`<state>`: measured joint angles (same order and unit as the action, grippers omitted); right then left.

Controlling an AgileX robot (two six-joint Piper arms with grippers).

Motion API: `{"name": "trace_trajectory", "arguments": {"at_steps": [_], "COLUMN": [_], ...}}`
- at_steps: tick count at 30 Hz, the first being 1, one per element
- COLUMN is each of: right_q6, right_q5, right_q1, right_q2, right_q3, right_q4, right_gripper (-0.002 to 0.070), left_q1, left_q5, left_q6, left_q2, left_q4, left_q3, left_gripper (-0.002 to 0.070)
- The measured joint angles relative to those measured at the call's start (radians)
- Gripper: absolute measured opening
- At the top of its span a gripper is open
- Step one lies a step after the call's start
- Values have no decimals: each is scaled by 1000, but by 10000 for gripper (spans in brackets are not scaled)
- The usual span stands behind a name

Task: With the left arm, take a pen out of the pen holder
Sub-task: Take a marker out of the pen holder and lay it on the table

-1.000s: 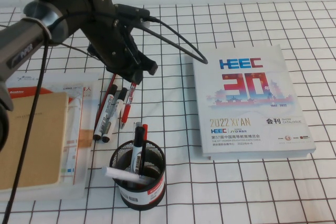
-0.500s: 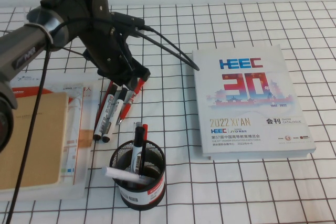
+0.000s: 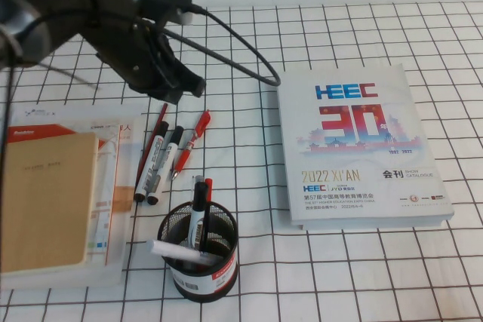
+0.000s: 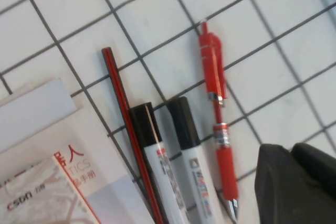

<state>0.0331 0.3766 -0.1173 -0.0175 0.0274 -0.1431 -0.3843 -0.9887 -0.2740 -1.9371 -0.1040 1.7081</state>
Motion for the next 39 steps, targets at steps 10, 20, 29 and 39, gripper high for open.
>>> {"name": "trace_trajectory", "arguments": {"at_steps": [10, 20, 29, 39], "right_q6": [0, 0, 0, 0], "right_q5": [0, 0, 0, 0], "right_q1": [0, 0, 0, 0], "right_q2": [0, 0, 0, 0], "right_q3": [0, 0, 0, 0], "right_q4": [0, 0, 0, 0], "right_gripper": [-15, -15, -15, -15], "left_q1": [-3, -3, -3, -5], "left_q5": [280, 366, 268, 292], "left_q6": [57, 138, 149, 178], "left_q2": [468, 927, 1141, 1154], "left_q4": [-13, -11, -8, 15], "left_q3": [-545, -909, -1028, -1031], "left_gripper": [0, -1, -1, -2]}}
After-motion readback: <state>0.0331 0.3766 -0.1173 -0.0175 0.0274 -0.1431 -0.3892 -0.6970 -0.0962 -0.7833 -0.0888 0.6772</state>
